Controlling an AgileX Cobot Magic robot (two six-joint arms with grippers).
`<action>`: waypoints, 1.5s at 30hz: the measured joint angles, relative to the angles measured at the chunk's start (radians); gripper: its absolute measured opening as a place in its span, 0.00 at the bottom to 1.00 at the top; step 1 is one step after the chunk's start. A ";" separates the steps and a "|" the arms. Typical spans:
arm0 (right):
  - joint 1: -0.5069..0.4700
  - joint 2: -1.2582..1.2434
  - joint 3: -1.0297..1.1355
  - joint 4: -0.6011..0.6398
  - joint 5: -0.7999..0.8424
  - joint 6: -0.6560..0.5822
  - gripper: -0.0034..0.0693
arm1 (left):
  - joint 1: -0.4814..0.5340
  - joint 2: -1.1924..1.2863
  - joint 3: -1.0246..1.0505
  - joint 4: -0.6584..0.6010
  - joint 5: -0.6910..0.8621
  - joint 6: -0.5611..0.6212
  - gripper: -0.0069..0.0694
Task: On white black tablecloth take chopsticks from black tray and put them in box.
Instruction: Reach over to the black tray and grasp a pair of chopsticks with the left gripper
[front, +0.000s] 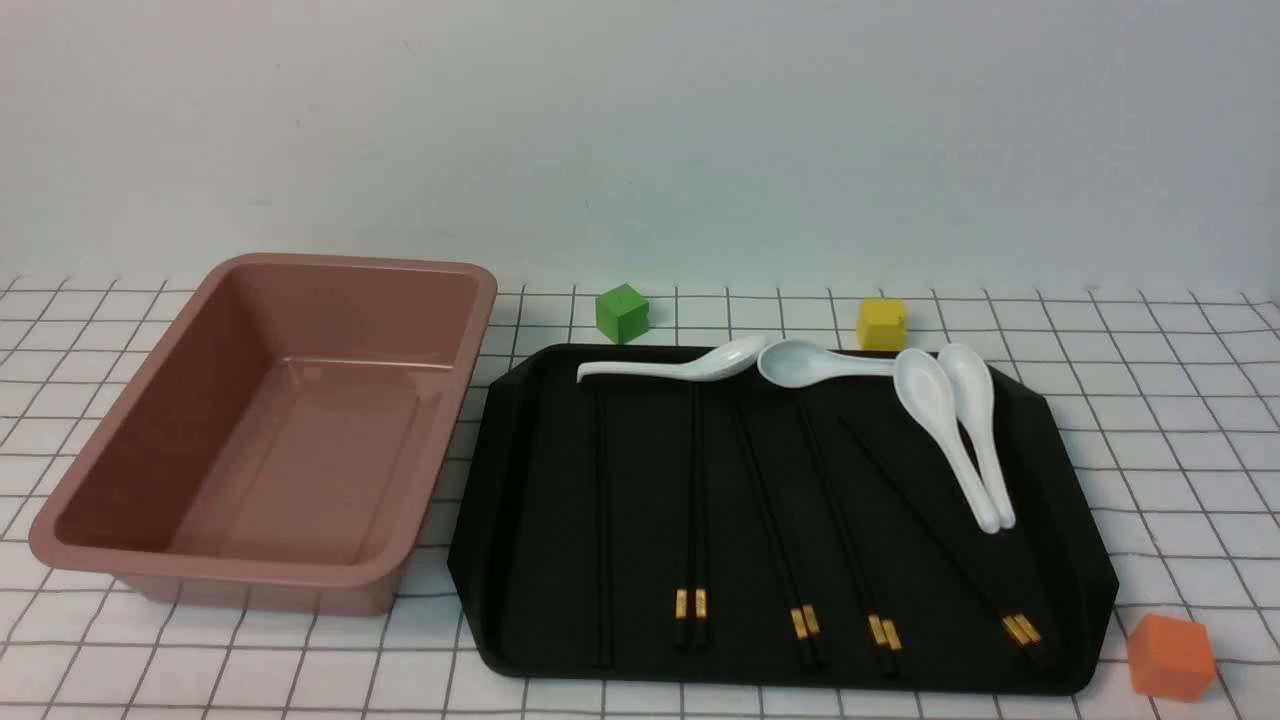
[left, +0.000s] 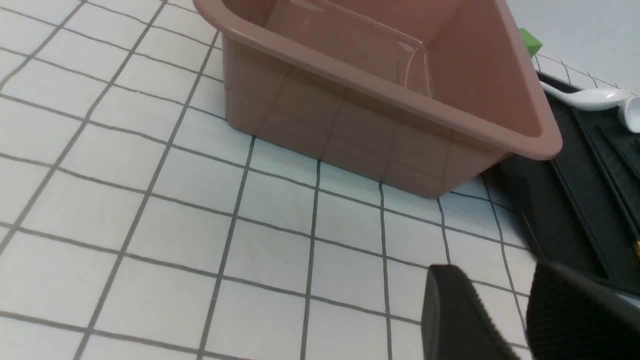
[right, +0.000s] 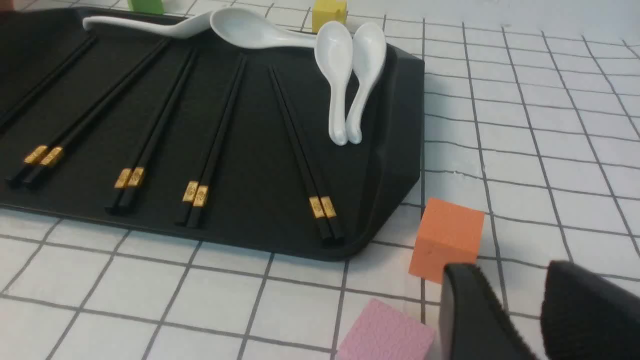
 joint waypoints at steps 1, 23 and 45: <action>0.000 0.000 0.000 0.000 0.000 0.000 0.38 | 0.000 0.000 0.000 0.000 0.000 0.000 0.40; 0.000 0.000 0.000 0.000 0.000 0.000 0.38 | 0.000 0.000 0.000 0.034 0.000 0.003 0.40; 0.000 0.000 0.000 0.000 0.000 0.000 0.38 | 0.000 0.000 0.000 0.034 0.000 0.003 0.40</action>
